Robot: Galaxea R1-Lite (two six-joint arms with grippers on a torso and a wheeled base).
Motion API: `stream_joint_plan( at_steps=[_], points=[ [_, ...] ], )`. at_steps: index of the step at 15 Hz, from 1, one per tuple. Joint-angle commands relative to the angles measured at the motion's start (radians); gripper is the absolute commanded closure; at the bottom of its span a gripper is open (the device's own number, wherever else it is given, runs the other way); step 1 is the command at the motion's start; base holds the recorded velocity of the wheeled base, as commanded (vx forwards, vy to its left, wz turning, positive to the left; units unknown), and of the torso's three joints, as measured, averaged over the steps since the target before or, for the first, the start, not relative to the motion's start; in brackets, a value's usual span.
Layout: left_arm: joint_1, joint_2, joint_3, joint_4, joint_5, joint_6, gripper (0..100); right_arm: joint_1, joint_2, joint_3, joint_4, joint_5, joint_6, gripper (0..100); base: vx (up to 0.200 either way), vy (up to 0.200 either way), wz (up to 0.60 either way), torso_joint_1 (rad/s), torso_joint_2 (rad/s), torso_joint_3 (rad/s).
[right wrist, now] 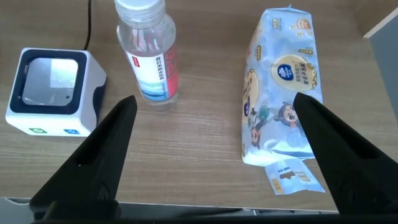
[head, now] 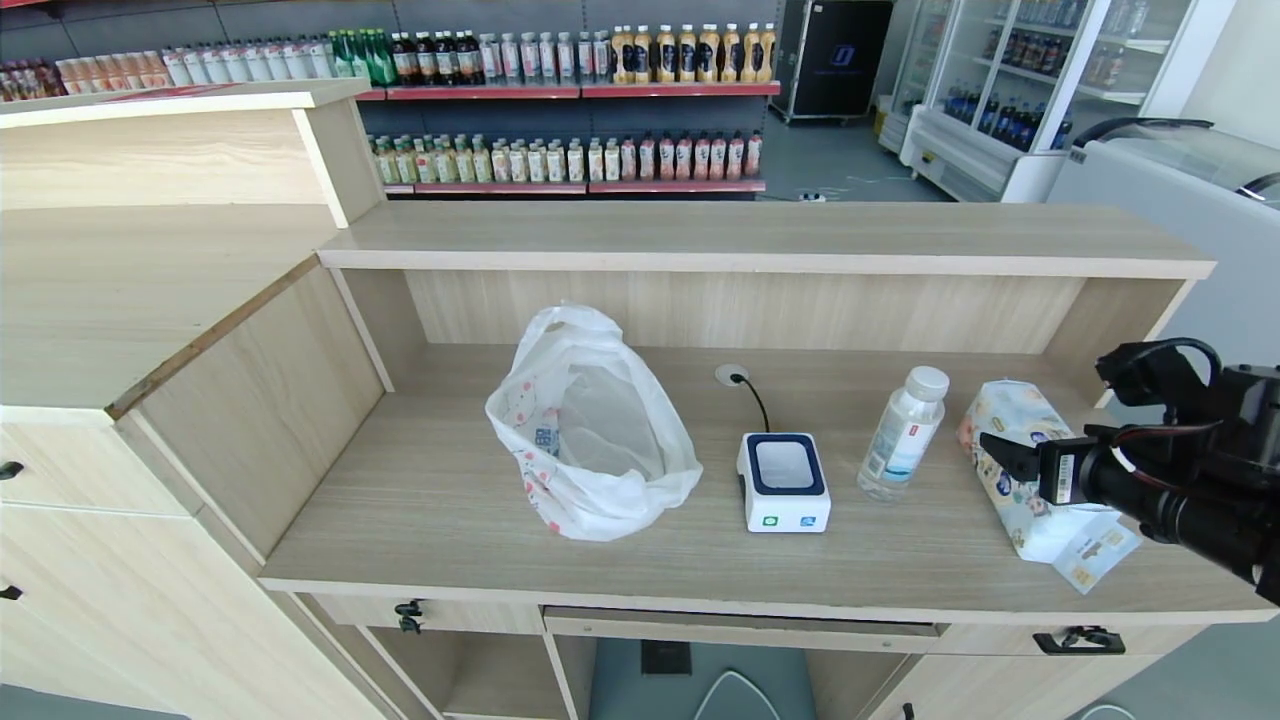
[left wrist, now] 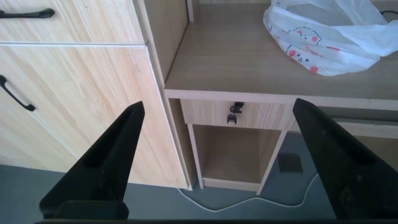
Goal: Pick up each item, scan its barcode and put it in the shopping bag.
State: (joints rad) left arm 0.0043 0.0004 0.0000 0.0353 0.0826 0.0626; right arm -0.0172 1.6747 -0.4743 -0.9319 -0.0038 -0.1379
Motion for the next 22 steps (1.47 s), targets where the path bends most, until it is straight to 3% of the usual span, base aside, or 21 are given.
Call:
stream_joint_plan(
  at_steps=[1,6,13,22],
  points=[
    [0.000,0.000,0.000,0.000,0.000,0.000,0,-0.017,0.168,-0.007,-0.119,0.036,-0.003,0,0.000,0.000,0.00,0.000,0.00,0.000],
    [0.000,0.000,0.000,0.000,0.000,0.000,0,-0.017,0.312,-0.041,-0.176,0.093,0.001,0,0.000,0.000,0.00,0.000,0.00,0.000],
    [0.000,0.001,0.000,0.000,0.000,0.000,0,0.049,0.422,-0.277,-0.151,0.143,0.006,0,0.000,0.000,0.00,0.000,0.00,0.000],
    [0.000,0.000,0.000,0.000,0.000,0.000,0,0.077,0.548,-0.360,-0.219,0.208,-0.009,0,0.000,0.000,0.00,0.000,0.00,0.000]
  ],
)
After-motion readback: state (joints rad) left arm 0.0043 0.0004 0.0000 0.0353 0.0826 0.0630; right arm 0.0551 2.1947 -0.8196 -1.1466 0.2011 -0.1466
